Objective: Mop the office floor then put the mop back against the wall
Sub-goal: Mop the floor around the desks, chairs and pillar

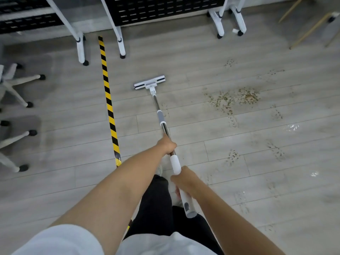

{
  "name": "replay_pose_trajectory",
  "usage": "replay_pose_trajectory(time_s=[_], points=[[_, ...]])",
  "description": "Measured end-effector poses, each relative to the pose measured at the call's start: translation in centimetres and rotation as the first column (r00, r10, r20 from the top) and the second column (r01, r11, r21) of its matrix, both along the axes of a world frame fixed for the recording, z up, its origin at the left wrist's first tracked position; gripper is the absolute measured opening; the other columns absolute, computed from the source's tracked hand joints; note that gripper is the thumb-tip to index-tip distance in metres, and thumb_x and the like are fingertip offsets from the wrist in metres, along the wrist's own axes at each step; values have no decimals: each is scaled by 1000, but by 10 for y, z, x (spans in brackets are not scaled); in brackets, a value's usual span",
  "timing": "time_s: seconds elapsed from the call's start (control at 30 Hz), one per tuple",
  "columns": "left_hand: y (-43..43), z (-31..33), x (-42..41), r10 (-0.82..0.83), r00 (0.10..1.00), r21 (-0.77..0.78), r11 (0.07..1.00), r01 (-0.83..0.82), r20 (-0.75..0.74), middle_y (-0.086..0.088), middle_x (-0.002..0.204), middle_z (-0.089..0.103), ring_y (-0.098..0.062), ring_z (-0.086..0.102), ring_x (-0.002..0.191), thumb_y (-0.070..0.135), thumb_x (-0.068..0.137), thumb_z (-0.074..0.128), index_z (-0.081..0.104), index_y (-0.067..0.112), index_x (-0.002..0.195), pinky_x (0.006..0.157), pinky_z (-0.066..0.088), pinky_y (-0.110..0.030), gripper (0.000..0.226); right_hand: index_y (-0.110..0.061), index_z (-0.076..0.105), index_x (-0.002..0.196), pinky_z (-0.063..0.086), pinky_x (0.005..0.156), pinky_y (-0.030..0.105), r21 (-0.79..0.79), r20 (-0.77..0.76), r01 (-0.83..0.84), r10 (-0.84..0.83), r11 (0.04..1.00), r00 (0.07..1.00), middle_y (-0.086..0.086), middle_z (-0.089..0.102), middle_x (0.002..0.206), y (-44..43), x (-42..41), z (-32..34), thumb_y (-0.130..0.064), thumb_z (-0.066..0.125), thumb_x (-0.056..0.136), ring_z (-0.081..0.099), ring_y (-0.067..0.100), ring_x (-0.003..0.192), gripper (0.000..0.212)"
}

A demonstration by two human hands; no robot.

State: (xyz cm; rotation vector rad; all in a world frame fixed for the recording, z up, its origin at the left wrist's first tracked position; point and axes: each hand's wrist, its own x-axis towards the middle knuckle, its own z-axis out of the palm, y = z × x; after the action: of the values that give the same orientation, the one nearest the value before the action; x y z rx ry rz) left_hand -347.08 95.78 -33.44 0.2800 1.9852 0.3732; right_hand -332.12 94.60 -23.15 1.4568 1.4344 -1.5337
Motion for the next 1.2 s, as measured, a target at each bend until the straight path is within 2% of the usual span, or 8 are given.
replay_pose_trajectory(time_s=[0.17, 0.27, 0.33, 0.53, 0.67, 0.83, 1.0, 1.2], points=[[9, -19, -12, -88, 992, -79, 994, 81, -94, -5, 94, 61, -20, 63, 74, 18, 92, 56, 29, 12, 148, 59, 53, -30, 63, -12, 46, 117, 62, 57, 37, 186, 138, -128, 103, 974, 985, 6, 59, 94, -11, -17, -22, -14, 50, 96, 70, 24, 67, 22], [12, -44, -28, -177, 970, -170, 974, 148, -167, 1, 92, 60, -22, 62, 90, 22, 91, 53, 13, 18, 158, 94, 48, -42, 78, -11, 46, 117, 64, 64, 44, 184, 152, -144, 117, 972, 982, 5, 59, 95, -14, -38, -42, -13, 49, 96, 68, 25, 76, 21], [18, -55, -48, -223, 955, -215, 960, 180, -196, 0, 94, 59, -25, 58, 97, 22, 92, 52, 10, 19, 160, 102, 38, -44, 79, -11, 44, 119, 64, 67, 44, 195, 167, -182, 150, 964, 974, 6, 61, 99, -11, -61, -55, -14, 51, 98, 70, 24, 81, 23], [44, -77, -120, -216, 943, -234, 959, 157, -255, -7, 120, 54, -28, 56, 110, 19, 92, 57, 11, 18, 159, 95, 45, -44, 81, -13, 44, 116, 63, 67, 41, 215, 142, -162, 133, 963, 981, 0, 49, 86, 7, -139, -86, -16, 50, 99, 69, 25, 84, 18], [53, -85, -157, -227, 941, -174, 967, 187, -250, -9, 139, 38, -31, 43, 122, 15, 91, 59, 0, 12, 159, 91, 50, -39, 91, -10, 46, 121, 61, 80, 41, 238, 124, -166, 140, 957, 982, 6, 61, 107, 18, -181, -100, -16, 48, 99, 69, 25, 96, 22], [50, -98, -168, -291, 925, -187, 950, 249, -246, -10, 140, 29, -30, 45, 113, 9, 90, 59, -5, 9, 158, 88, 52, -39, 94, -11, 44, 119, 63, 74, 42, 206, 142, -134, 106, 969, 984, 7, 60, 108, 7, -193, -113, -16, 49, 99, 68, 25, 91, 21], [41, -106, -146, -179, 959, -104, 982, 159, -221, -11, 146, 23, -32, 59, 103, 1, 92, 56, -3, 6, 158, 76, 51, -34, 89, -16, 43, 109, 62, 53, 41, 237, 119, -127, 101, 963, 988, 3, 59, 95, -3, -171, -121, -19, 47, 98, 68, 23, 76, 12], [28, -109, -105, -87, 966, -70, 995, 72, -244, -14, 142, 31, -31, 60, 103, 5, 96, 55, 9, 10, 159, 82, 50, -33, 78, -16, 44, 106, 61, 67, 40, 287, 80, -158, 141, 945, 987, 2, 58, 92, -15, -128, -127, -17, 44, 96, 65, 22, 83, 10]])
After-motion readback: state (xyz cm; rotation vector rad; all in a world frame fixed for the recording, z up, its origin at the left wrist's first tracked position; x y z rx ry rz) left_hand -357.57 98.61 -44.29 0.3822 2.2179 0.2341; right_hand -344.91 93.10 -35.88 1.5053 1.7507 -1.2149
